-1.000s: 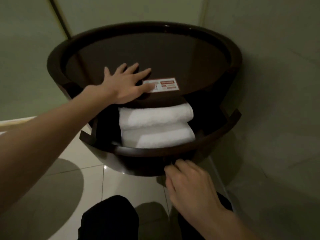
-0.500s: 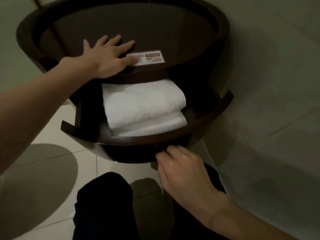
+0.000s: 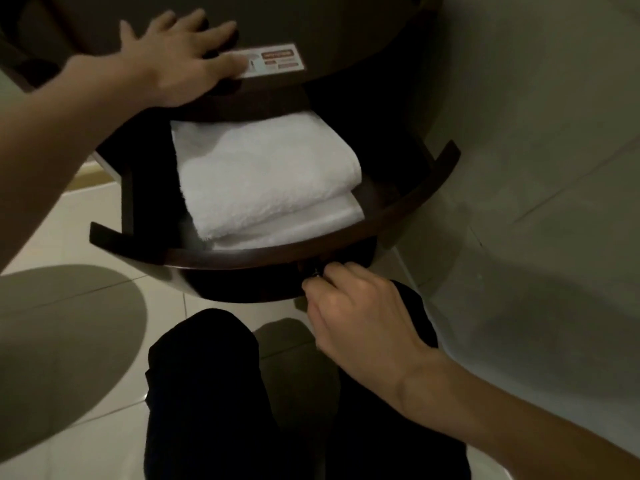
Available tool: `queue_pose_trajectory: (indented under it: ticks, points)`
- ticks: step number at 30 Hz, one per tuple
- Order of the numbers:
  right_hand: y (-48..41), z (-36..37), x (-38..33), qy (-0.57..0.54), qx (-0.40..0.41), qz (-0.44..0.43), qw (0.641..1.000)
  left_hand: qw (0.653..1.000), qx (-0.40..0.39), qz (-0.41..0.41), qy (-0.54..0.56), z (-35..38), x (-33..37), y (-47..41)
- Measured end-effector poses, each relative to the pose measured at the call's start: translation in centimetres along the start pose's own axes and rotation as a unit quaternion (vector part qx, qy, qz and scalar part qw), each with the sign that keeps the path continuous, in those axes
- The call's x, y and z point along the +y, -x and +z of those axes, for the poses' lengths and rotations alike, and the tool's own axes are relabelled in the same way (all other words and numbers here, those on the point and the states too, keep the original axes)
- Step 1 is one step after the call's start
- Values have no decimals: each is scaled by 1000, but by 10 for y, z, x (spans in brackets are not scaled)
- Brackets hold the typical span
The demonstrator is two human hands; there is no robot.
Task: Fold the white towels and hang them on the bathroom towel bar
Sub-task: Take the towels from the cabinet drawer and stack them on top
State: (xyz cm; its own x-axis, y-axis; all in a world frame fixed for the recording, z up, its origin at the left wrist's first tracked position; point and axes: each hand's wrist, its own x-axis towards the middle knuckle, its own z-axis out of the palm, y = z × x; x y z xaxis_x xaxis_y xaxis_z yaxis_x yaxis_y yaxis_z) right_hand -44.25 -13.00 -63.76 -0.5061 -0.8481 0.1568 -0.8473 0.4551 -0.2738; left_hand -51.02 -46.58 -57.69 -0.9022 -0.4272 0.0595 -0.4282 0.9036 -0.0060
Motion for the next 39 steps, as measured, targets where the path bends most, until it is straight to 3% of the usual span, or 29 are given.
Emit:
queue_pose_trajectory:
  ticks: [24, 39]
  points:
    - [17, 4, 2, 5, 30, -22, 999, 999, -36, -8, 20, -1, -2, -7]
    - [15, -14, -10, 36, -30, -8, 999, 999, -41, -10, 17, -2, -3, -7]
